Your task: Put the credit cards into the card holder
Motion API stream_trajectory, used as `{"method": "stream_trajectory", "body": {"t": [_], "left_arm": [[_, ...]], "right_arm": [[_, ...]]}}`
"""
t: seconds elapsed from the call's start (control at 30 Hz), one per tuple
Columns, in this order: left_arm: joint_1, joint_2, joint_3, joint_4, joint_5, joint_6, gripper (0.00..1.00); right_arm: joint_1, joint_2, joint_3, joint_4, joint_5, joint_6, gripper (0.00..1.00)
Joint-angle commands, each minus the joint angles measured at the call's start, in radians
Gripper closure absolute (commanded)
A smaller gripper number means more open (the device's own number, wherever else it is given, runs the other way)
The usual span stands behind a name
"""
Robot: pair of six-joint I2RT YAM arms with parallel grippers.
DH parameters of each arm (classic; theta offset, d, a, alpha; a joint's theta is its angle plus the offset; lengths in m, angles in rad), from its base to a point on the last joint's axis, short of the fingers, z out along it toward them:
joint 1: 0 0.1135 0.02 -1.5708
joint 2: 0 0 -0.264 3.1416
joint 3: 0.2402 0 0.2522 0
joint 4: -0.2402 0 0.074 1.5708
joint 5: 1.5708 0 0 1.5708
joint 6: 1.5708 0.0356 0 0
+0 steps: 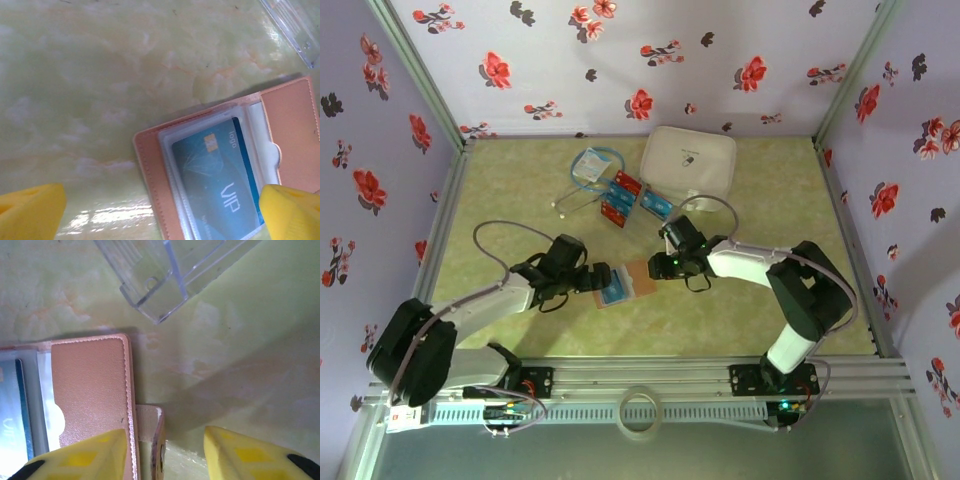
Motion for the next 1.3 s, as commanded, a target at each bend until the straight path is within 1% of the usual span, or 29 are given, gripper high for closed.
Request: {"method": "stream_trajectory", "body": {"t": [0.0,0.1,0.17,0.3,0.47,0.8,0.93,1.13,1.27], "left_arm": [[-0.016,0.041,-0.003,0.080,0.018,-0.025,0.00],[-0.025,0.074,0.011,0.109,0.028,-0.024,0.00],[-0.030,0.096,0.021,0.127,0.033,-0.020,0.00],[-0.033,0.141,0.038,0.154,0.036,-0.013,0.00],[-0.035,0.183,0.056,0.178,0.044,-0.009,0.00],[-0.040,0.173,0.076,0.195,0.061,-0.007,0.00],[-0.040,0.141,0.073,0.186,0.062,-0.010,0.00],[-0.043,0.043,0.067,0.176,0.069,-0.030,0.00],[-0.062,-0.008,0.078,0.189,0.073,-0.050,0.00]], "right_arm": [[-0.002,0.018,-0.017,0.048,-0.031,0.020,0.67],[0.000,0.019,-0.025,0.062,-0.043,0.025,0.85],[0.000,0.017,-0.029,0.071,-0.051,0.029,0.92],[0.001,0.010,-0.046,0.096,-0.067,0.050,1.00],[0.010,0.004,-0.064,0.117,-0.073,0.068,1.00],[0.021,0.035,-0.064,0.150,-0.082,0.087,1.00],[0.023,0.044,-0.059,0.154,-0.086,0.090,1.00],[0.025,0.059,-0.047,0.163,-0.093,0.098,1.00],[0.026,0.066,-0.040,0.166,-0.097,0.101,1.00]]}}
